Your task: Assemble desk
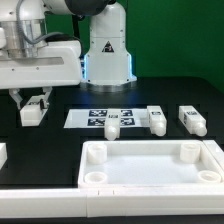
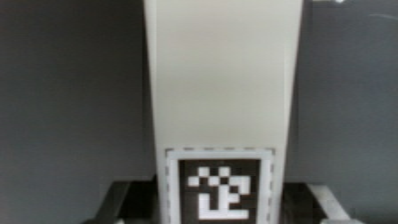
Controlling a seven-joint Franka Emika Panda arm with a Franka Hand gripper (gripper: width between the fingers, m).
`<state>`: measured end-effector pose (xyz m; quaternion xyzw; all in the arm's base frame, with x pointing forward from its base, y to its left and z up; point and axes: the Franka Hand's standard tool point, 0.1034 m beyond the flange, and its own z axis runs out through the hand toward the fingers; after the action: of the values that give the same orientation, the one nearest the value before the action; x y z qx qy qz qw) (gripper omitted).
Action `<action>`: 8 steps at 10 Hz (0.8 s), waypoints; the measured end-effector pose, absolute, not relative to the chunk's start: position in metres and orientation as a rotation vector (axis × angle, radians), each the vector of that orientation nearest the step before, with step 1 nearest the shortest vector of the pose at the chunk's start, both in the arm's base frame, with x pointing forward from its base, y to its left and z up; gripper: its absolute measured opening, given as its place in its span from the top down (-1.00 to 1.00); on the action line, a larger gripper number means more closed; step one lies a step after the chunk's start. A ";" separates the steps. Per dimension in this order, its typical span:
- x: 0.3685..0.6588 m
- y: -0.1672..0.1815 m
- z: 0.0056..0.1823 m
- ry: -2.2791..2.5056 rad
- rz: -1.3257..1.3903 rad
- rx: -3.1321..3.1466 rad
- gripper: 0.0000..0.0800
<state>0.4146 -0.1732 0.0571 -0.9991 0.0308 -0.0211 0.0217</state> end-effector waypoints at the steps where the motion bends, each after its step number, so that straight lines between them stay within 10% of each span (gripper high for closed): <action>1: 0.416 -0.171 0.057 0.099 -0.064 -3.095 0.30; 8: 0.385 -0.196 0.016 0.096 -0.016 -3.151 0.30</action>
Offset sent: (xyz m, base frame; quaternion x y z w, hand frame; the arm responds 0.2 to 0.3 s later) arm -0.0272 -0.0225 -0.0415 -0.0382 0.0289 0.0168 0.9987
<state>0.3845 -0.1963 0.0157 -0.9995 0.0303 -0.0051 -0.0052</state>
